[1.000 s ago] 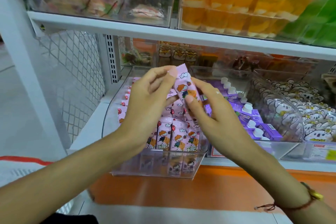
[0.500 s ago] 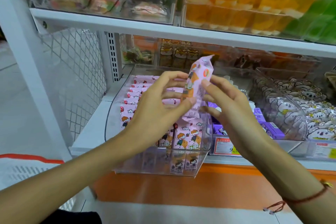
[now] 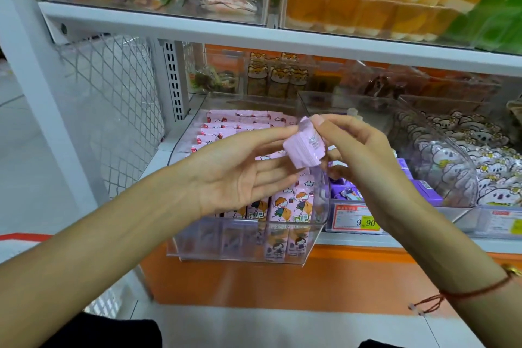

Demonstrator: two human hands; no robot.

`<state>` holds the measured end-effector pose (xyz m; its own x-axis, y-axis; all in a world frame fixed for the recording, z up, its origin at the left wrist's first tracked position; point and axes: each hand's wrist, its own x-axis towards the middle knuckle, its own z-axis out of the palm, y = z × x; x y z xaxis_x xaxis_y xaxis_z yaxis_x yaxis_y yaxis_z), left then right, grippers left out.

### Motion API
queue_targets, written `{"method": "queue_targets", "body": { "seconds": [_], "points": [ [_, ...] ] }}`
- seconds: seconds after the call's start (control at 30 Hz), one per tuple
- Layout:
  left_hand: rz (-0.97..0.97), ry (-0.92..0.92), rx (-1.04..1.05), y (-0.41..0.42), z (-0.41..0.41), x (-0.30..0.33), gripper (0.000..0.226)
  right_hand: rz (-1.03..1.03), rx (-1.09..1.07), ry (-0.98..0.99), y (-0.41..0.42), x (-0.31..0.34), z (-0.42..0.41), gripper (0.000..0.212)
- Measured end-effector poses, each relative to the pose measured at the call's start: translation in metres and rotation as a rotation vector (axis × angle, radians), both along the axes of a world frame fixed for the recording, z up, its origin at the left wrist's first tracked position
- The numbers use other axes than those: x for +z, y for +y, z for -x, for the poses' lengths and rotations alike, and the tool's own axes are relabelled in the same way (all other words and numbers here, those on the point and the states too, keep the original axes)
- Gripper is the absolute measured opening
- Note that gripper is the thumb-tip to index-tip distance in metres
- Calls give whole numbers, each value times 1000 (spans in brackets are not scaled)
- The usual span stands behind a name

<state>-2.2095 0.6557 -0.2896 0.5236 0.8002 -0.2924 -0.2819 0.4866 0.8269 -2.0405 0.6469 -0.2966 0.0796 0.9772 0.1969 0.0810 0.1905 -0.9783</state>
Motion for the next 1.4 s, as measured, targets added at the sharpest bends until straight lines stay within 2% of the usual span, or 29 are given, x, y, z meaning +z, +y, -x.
{"method": "queue_targets", "body": {
  "seconds": [0.07,0.13,0.23,0.33,0.47,0.6,0.77,0.87,1.0,1.17,1.27,1.4],
  "points": [
    [-96,31,-15,1,2,-1,52,-16,5,13,1,-1,-1,36],
    [-276,118,-5,4,4,-4,49,-64,39,-18,1,-1,-2,40],
    [-600,301,94,7,7,-8,46,-216,113,-100,-3,2,-2,42],
    [-762,353,155,6,10,-10,44,-357,107,-172,-8,2,0,37],
    [-806,336,175,7,10,-12,50,-400,117,-238,-10,1,2,36],
    [-733,186,286,7,6,-12,50,-326,179,-338,-10,-6,8,56],
    [-701,179,361,4,3,-9,70,-368,147,-282,-9,-8,11,29],
    [-691,208,455,7,8,-8,75,-329,163,-246,-3,-6,5,25],
    [-749,251,398,8,12,-6,49,-232,128,-165,6,-6,-9,26],
    [-911,482,422,10,15,-12,19,-132,53,113,15,-5,-21,43],
    [-910,492,464,15,16,-15,19,-127,28,11,17,-9,-23,42],
    [-934,471,666,35,18,-13,26,-128,-164,-467,20,-18,-25,51]
  ]
}}
